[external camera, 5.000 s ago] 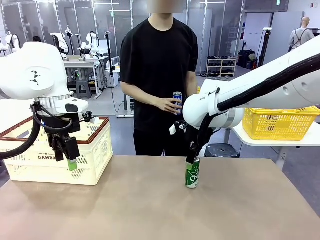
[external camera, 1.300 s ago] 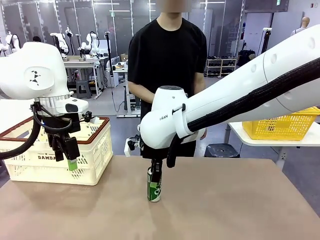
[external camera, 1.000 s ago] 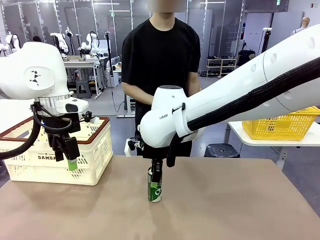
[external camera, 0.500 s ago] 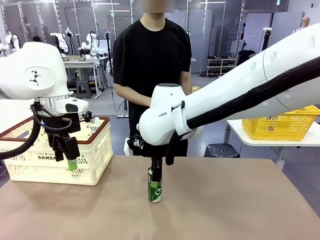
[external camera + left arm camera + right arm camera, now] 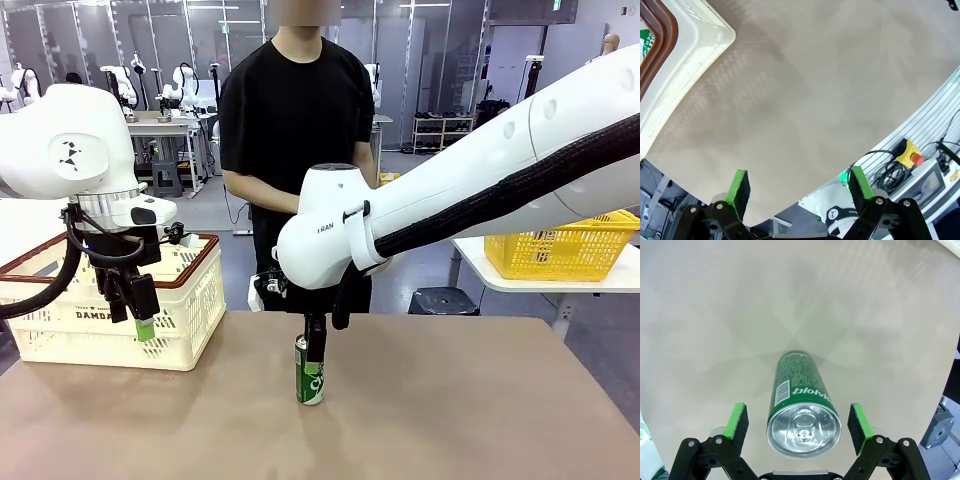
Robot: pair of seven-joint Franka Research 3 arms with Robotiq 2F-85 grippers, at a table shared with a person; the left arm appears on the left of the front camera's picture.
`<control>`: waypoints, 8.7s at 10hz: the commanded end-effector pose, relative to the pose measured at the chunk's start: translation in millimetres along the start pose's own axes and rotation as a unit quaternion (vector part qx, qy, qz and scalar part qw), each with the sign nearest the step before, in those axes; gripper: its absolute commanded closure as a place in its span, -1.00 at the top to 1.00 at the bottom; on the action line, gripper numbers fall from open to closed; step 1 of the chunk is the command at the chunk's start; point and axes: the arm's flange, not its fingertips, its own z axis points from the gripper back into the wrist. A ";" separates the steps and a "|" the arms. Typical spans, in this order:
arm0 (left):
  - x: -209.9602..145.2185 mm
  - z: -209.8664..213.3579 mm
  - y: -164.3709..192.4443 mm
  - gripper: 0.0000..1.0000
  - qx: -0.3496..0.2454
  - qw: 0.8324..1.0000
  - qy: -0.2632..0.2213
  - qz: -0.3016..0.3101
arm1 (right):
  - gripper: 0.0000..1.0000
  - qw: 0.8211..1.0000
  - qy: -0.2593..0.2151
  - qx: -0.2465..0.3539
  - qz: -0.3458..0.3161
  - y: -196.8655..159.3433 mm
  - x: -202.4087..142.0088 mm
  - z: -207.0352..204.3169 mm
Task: Place the drinks into the Shopping basket.
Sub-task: Pick up one drink and place it into the Shopping basket.
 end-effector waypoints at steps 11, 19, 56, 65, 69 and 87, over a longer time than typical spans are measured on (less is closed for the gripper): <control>-1.5 2.1 -0.6 1.00 0.000 1.000 -0.002 0.001 | 1.00 0.991 -0.006 -0.067 -0.112 69.2 -167.1 96.1; -1.5 2.1 -0.6 1.00 0.000 1.000 -0.002 0.001 | 1.00 0.977 -0.045 -0.078 -0.193 120.3 -272.6 99.6; 243.8 -86.8 -144.7 1.00 0.001 0.928 -0.017 -0.372 | 1.00 0.978 -0.026 -0.075 -0.192 122.6 -269.5 109.2; 243.0 -125.3 -130.9 0.79 -0.027 0.930 -0.024 -0.367 | 1.00 0.978 -0.026 -0.075 -0.192 122.6 -269.5 109.2; 241.0 -126.9 -131.7 0.05 -0.037 0.927 -0.023 -0.374 | 1.00 0.978 -0.026 -0.075 -0.192 122.6 -269.5 109.2; 197.4 22.1 -108.6 0.22 0.099 0.909 -0.063 -0.399 | 1.00 0.978 -0.026 -0.075 -0.192 122.6 -269.5 109.2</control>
